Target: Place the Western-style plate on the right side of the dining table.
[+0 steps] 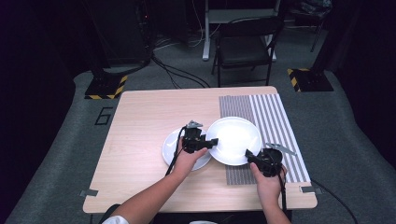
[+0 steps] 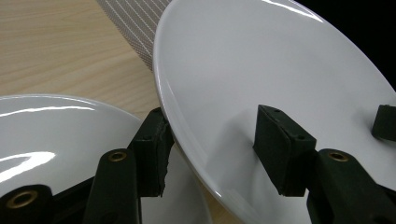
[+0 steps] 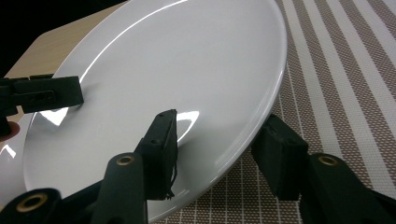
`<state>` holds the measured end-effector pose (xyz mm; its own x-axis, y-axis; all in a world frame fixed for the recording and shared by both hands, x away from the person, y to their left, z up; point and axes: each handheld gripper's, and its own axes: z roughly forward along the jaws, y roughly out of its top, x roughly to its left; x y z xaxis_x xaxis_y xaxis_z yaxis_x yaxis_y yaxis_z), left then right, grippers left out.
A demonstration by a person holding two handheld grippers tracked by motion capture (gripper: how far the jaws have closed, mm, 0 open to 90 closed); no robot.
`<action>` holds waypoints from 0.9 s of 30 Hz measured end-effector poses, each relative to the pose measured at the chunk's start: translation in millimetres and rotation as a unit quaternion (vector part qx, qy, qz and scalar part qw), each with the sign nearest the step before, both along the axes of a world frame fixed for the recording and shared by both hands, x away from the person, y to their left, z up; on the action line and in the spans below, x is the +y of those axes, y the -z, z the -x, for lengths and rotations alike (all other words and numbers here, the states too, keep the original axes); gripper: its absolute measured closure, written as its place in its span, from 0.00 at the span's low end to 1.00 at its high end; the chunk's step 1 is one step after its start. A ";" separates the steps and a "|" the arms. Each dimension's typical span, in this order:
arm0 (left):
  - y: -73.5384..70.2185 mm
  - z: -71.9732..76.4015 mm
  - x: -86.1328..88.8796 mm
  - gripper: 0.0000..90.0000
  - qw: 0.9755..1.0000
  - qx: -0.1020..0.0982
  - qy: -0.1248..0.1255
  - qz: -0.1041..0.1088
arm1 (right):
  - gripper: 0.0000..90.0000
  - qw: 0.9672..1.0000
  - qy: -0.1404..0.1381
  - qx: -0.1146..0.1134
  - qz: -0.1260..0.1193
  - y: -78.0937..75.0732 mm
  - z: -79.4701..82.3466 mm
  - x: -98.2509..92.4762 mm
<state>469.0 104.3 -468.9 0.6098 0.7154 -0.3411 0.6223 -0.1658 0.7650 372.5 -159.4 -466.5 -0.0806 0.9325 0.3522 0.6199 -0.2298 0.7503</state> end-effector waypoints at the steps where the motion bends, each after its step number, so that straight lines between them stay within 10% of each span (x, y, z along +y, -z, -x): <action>1: 0.1 0.1 -1.9 0.52 1.000 0.002 -0.002 0.002 | 0.56 1.000 0.000 0.000 0.001 0.2 0.9 -1.7; 27: -2.4 -2.4 -41.1 0.52 0.999 0.000 0.041 0.003 | 0.56 0.999 0.049 -0.008 0.000 -2.0 20.7 -26.9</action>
